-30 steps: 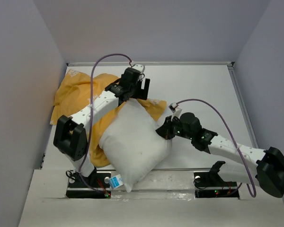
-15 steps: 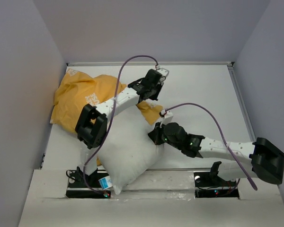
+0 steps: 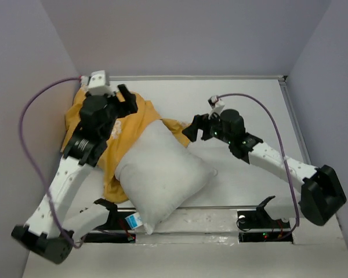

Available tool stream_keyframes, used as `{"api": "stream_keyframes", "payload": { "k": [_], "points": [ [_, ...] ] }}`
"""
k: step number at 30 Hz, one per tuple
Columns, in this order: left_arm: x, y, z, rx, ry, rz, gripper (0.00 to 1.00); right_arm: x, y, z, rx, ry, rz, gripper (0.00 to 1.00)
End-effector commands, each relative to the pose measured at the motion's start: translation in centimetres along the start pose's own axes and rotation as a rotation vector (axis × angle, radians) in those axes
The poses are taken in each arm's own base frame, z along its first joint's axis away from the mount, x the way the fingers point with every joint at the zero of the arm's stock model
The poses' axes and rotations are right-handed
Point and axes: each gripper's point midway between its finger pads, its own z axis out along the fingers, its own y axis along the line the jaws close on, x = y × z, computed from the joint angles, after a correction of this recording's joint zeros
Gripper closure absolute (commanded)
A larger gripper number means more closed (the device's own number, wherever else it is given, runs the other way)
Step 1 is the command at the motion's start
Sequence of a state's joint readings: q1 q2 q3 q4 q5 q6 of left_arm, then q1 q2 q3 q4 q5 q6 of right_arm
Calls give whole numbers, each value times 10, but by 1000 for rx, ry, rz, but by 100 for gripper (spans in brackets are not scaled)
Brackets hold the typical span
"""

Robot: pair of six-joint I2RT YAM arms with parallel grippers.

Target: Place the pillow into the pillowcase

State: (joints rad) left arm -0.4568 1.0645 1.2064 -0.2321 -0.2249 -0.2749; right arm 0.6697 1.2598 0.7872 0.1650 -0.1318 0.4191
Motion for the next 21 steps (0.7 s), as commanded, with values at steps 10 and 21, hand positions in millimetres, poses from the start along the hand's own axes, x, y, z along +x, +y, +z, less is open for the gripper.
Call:
{"api": "stream_keyframes", "payload": {
  "k": [10,21],
  "points": [
    [34,35,-31,30,15,-104,10,3,116,119,-851,459,25,22],
    [43,-40,-26,346,89,-123,19,-168,-87,50,199,-431,344,100]
  ]
}}
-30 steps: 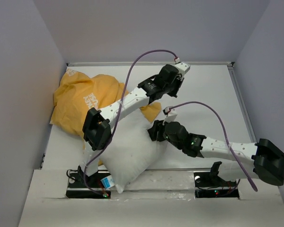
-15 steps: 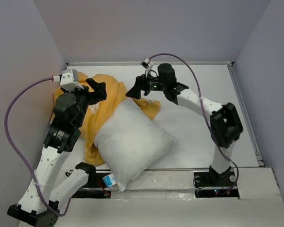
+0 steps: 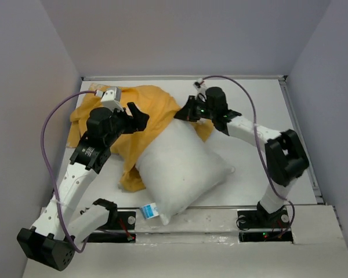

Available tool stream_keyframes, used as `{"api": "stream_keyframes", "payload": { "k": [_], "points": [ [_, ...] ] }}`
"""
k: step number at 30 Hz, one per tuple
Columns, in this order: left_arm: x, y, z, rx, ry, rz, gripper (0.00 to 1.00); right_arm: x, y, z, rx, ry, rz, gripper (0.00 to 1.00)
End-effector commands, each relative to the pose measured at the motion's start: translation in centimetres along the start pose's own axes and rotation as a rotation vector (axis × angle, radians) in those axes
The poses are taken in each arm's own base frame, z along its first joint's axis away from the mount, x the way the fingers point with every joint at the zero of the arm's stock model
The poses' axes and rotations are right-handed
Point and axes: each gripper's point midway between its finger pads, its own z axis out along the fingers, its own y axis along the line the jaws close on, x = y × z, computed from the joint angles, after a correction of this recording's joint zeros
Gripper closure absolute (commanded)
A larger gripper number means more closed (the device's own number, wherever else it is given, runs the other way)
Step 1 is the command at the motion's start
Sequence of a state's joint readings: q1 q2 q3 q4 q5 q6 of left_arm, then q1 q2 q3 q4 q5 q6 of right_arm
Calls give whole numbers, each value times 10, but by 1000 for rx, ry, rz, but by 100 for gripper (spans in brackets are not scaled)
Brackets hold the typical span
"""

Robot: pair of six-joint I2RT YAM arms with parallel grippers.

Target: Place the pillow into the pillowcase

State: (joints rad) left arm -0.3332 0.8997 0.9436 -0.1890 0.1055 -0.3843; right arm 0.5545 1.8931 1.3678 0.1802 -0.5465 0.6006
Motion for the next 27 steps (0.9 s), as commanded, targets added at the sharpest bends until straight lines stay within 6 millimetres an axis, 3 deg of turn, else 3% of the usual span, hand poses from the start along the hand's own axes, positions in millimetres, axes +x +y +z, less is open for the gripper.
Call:
{"api": "stream_keyframes", "payload": {
  "k": [1,2,5,7,8,9,10,11,15,16,17,18,20,21,23,24,26,27],
  "points": [
    [-19,-58,2,183,-41,46,19,-129,-32,-135,368,-685,81,100],
    [-20,-77,1,191,-44,79,19,-112,-27,-124,322,-619,89,100],
    [-8,-89,0,153,-21,102,19,-65,-6,-67,280,-454,48,100],
    [8,-85,-1,118,2,108,19,-38,8,-41,273,-388,38,100],
    [22,-72,-2,65,18,111,19,-20,17,-22,290,-375,41,100],
    [44,-65,-4,44,63,111,19,-11,19,-16,304,-370,48,100],
    [42,-67,-7,42,49,97,20,-5,20,-12,319,-372,59,100],
    [54,-55,-12,-3,64,103,20,2,23,-8,349,-407,95,100],
    [97,-50,-22,-26,147,101,20,4,8,-26,424,-575,237,100],
    [109,-54,-24,-20,168,117,20,2,12,-33,400,-602,250,95],
    [119,-43,-21,-83,182,134,18,1,20,-33,379,-573,194,57],
    [123,-40,-20,-107,189,145,16,-6,19,-43,406,-552,168,39],
    [127,-33,-16,-151,195,174,13,-21,39,-56,348,-508,47,23],
    [127,-29,-14,-174,189,192,12,-30,31,-70,354,-491,20,20],
    [136,-27,-7,-197,217,226,12,-46,44,-99,308,-462,-106,22],
    [143,-26,-5,-196,240,234,12,-53,29,-113,329,-439,-141,24],
    [157,-27,1,-181,274,240,12,-50,34,-126,279,-387,-240,26],
    [161,-24,3,-193,275,247,12,-39,24,-126,307,-322,-353,36]
  ]
}}
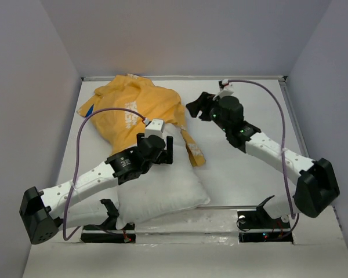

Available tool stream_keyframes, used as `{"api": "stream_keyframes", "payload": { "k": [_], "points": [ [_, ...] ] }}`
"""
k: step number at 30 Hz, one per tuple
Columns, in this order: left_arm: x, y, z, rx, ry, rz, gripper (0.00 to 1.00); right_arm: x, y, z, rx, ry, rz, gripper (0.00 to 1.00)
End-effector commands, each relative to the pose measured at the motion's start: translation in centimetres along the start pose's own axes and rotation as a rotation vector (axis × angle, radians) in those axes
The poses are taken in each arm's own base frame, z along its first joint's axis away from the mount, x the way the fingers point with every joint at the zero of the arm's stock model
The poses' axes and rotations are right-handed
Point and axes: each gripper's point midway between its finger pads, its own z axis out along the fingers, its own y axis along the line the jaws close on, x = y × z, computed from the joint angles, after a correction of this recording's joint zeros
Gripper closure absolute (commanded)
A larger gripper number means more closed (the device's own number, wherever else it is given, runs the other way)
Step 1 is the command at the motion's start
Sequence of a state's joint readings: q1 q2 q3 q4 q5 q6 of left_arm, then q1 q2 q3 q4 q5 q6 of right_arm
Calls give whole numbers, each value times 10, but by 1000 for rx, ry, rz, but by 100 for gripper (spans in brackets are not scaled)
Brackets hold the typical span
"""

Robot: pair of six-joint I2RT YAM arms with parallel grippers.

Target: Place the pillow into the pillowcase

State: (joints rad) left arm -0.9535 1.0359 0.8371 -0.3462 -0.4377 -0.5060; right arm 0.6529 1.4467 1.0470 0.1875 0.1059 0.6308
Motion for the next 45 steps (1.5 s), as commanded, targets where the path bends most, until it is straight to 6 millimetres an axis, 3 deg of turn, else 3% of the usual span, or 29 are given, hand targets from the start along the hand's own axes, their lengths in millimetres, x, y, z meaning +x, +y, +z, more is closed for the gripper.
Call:
{"api": "stream_keyframes", "payload": {
  "k": [1,3,5,7,10,12,20,25,29,30,31,32,33,34,35,37,39,42,44,45],
  "points": [
    [10,13,15,-84,-4,13,13,-13,-9,-26,-116,71,-373,38],
    [16,26,23,-155,-3,34,14,6,-24,-19,-121,143,-491,50],
    [23,36,27,-194,15,50,22,27,-22,-17,-197,218,-537,51],
    [21,52,26,-233,-1,25,42,37,-22,-11,-231,240,-549,51],
    [15,60,23,-231,-14,-18,66,46,2,-5,-354,271,-544,35],
    [13,61,21,-216,-14,-29,74,52,9,-1,-380,279,-571,26],
    [16,52,23,-165,-3,-43,91,59,28,30,-443,271,-548,26],
    [19,50,23,-146,4,-47,98,46,44,45,-425,180,-537,26],
    [9,39,19,-89,-21,-68,99,28,34,63,-318,88,-506,37],
    [6,33,18,-59,-23,-73,99,18,29,68,-273,40,-495,49],
    [2,28,17,-39,-31,-78,98,16,30,69,-273,24,-490,53],
    [-6,20,16,-11,-48,-77,98,18,29,70,-273,19,-479,64],
    [-10,16,16,-3,-53,-72,94,19,30,70,-281,17,-472,64],
    [-13,12,18,8,-52,-64,78,22,31,71,-295,25,-468,91],
    [-18,5,23,18,-50,-49,64,25,37,70,-305,29,-465,100],
    [-23,-3,28,19,-52,-32,36,28,41,65,-316,19,-467,100],
    [-30,-17,35,48,-58,-15,19,28,39,54,-296,2,-462,100],
    [-32,-22,57,11,-61,11,1,33,37,43,-285,17,-454,100],
    [-20,-17,79,-48,-28,61,1,37,33,40,-282,32,-444,100],
    [-26,-5,86,-132,-55,65,1,44,33,35,-278,58,-444,100]
  ]
}}
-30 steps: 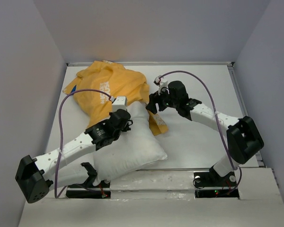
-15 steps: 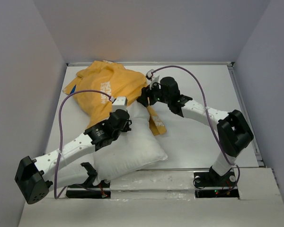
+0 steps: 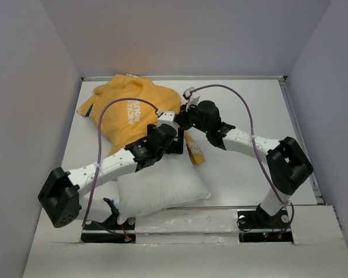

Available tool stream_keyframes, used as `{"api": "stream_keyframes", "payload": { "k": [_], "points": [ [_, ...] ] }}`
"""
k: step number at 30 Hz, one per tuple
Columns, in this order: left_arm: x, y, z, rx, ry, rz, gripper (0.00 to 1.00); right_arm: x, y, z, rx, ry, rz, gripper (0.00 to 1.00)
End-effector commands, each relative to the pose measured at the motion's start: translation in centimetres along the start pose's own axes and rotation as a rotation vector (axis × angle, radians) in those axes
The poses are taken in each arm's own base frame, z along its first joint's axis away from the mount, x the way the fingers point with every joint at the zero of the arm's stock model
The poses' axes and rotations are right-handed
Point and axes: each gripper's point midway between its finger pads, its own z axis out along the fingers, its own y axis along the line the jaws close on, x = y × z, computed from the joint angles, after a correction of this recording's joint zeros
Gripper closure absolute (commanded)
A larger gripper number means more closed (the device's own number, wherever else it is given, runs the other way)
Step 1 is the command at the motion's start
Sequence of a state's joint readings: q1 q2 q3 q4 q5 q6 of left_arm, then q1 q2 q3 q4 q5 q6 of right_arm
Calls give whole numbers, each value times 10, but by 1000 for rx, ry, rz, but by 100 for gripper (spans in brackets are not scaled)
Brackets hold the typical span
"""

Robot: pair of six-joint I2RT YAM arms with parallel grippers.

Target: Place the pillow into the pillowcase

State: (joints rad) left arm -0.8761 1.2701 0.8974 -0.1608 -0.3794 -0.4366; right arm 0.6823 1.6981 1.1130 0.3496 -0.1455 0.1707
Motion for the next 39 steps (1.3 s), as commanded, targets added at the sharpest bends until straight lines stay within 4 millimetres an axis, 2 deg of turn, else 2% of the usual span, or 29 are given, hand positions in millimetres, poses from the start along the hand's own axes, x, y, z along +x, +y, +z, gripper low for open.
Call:
{"api": "stream_keyframes", "payload": {
  "k": [1,2,3,6,7,10,11,15,17,18,19,21,22,23,24,25,26,28,29,30,31,32,34,35,38,39],
  "points": [
    [-13,20,37,-171,-64,51,4,-26,14,-17,-4,-81,14,100],
    [-8,28,50,-204,-66,47,13,-24,15,-20,-1,-77,41,100],
    [-12,47,58,-241,-79,1,49,-16,19,-26,-22,-59,51,100],
    [-33,71,72,-285,-203,-102,71,1,25,-35,-51,-19,117,100],
    [-47,87,76,-325,-261,-149,82,16,32,-40,-69,13,130,100],
    [-58,110,79,-365,-344,-263,100,38,45,-48,-89,56,162,100],
    [-69,120,76,-352,-410,-331,100,51,48,-51,-96,86,168,100],
    [-98,128,68,-318,-540,-490,100,95,61,-62,-98,213,147,100],
    [-107,135,67,-326,-572,-522,100,111,72,-71,-129,258,149,100],
    [-110,146,66,-338,-587,-543,100,119,85,-81,-177,291,157,100],
    [-115,151,63,-331,-616,-584,100,125,89,-88,-183,314,159,100],
    [-119,161,59,-338,-651,-631,100,126,100,-103,-231,330,171,100],
    [-120,167,56,-349,-673,-658,100,135,103,-111,-250,357,193,100],
    [-123,167,52,-326,-713,-712,100,137,110,-115,-291,370,224,100],
    [-124,167,52,-313,-724,-740,100,149,127,-119,-350,416,260,100],
    [-123,165,53,-298,-729,-766,100,159,124,-116,-318,442,262,100],
    [-121,160,52,-257,-758,-817,100,148,121,-102,-282,416,255,100],
    [-119,143,54,-189,-763,-868,100,142,128,-79,-308,375,228,100],
    [-120,133,53,-149,-773,-890,100,114,131,-60,-289,305,238,100],
    [-116,125,52,-129,-768,-895,100,102,131,-49,-267,275,267,100],
    [-117,119,49,-115,-774,-887,100,92,135,-43,-299,263,266,100],
    [-117,116,40,-85,-784,-898,100,70,142,-40,-320,218,266,100],
    [-134,114,26,-41,-838,-831,100,55,173,-58,-512,233,238,100],
    [-141,117,21,-70,-840,-827,100,42,199,-77,-641,238,203,100],
    [-143,111,29,-76,-841,-796,100,29,240,-108,-817,261,202,100],
    [-150,100,34,-52,-841,-796,100,20,270,-123,-916,265,182,100]
  ]
}}
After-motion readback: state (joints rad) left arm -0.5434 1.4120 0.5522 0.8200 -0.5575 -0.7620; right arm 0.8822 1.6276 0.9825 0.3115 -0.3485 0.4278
